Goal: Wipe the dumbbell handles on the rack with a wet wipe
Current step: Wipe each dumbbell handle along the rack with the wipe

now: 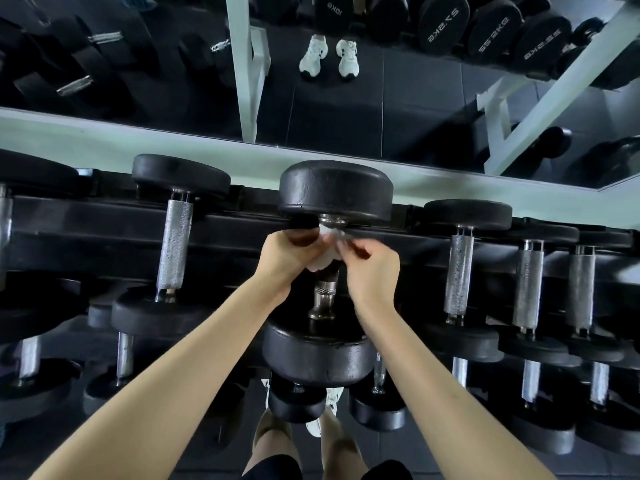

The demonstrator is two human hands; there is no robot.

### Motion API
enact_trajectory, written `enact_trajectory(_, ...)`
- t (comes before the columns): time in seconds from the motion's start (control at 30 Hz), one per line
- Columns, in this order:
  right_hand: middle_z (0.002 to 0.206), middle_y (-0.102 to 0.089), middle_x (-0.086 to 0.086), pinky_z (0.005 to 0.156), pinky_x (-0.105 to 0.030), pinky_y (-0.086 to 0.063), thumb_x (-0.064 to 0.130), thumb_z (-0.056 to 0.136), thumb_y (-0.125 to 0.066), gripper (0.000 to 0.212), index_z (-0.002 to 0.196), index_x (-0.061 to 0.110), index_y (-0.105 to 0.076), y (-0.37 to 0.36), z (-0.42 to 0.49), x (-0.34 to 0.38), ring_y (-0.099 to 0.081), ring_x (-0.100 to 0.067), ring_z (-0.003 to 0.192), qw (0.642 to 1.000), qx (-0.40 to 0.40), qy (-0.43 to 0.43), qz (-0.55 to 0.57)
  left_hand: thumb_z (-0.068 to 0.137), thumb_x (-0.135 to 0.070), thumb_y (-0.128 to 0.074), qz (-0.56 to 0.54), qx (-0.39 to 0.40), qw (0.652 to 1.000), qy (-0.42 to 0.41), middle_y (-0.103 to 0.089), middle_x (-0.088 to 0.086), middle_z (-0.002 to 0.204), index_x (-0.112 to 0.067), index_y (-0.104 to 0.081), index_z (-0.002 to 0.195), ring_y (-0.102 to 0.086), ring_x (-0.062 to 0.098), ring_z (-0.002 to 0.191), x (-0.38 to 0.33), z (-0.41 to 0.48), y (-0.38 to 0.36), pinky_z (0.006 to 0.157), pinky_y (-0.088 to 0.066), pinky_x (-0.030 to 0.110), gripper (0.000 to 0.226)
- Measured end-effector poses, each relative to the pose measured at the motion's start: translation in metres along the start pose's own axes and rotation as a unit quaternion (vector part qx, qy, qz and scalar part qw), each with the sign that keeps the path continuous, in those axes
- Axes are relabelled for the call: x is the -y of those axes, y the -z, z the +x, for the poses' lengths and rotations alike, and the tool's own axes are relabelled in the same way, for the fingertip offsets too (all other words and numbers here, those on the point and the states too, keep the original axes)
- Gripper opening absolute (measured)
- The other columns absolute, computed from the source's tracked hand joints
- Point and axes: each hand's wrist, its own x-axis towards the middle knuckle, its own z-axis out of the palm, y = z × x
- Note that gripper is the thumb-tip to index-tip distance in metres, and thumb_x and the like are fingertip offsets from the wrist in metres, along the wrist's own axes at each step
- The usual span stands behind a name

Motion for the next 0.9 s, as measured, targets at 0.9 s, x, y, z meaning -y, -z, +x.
enact_trajectory(0.9, 0.072, -0.071, -0.014, 0.060, -0.040, -0.044, 0.035, 0.081, -0.072, 0.023, 0.077, 0.013, -0.074, 0.009, -0.011, -0.017, -0.062, -0.013, 0.065, 0.989, 0.114, -0.073, 0.058, 0.080, -0.016, -0.074, 0.140, 0.062, 0.986, -0.064, -0.070, -0.013, 0.064, -0.025, -0.071, 0.078, -0.062, -0.005, 0.062, 0.005, -0.006, 0.013, 0.061, -0.048, 0.010, 0.010)
